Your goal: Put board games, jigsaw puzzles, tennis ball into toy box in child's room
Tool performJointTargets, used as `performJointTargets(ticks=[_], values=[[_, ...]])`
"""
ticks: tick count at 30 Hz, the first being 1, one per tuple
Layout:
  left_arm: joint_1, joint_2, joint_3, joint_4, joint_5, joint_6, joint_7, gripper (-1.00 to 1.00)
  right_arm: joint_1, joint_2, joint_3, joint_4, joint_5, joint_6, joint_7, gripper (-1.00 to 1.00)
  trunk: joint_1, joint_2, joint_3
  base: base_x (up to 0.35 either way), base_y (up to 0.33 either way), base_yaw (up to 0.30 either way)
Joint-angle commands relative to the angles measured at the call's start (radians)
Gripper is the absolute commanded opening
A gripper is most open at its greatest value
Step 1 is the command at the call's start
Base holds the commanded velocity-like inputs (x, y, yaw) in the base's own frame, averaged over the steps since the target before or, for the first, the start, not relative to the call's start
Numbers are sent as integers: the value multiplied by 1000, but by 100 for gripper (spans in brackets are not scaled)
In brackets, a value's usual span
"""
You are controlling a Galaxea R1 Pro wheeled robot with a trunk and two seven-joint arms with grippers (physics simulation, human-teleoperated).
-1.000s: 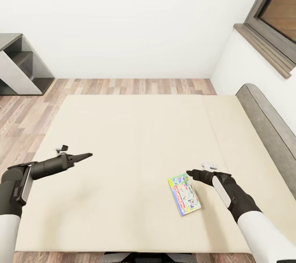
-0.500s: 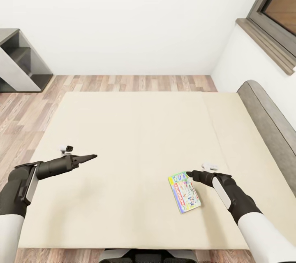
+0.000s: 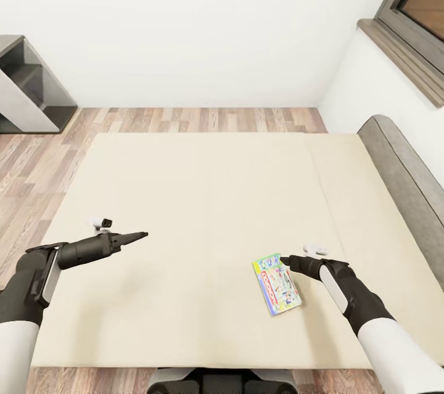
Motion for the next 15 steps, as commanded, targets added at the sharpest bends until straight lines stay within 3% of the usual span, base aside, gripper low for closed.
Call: performJointTargets(ticks=[1, 15], values=[[0, 0, 0, 0, -1, 10, -4, 100, 0, -2, 2, -1, 0, 4, 6, 100, 0, -2, -3, 0, 0, 0], [-1, 0, 0, 0, -1, 10, -4, 100, -2, -11, -10, -1, 4, 3, 99, 100, 0, -2, -26, 0, 0, 0]])
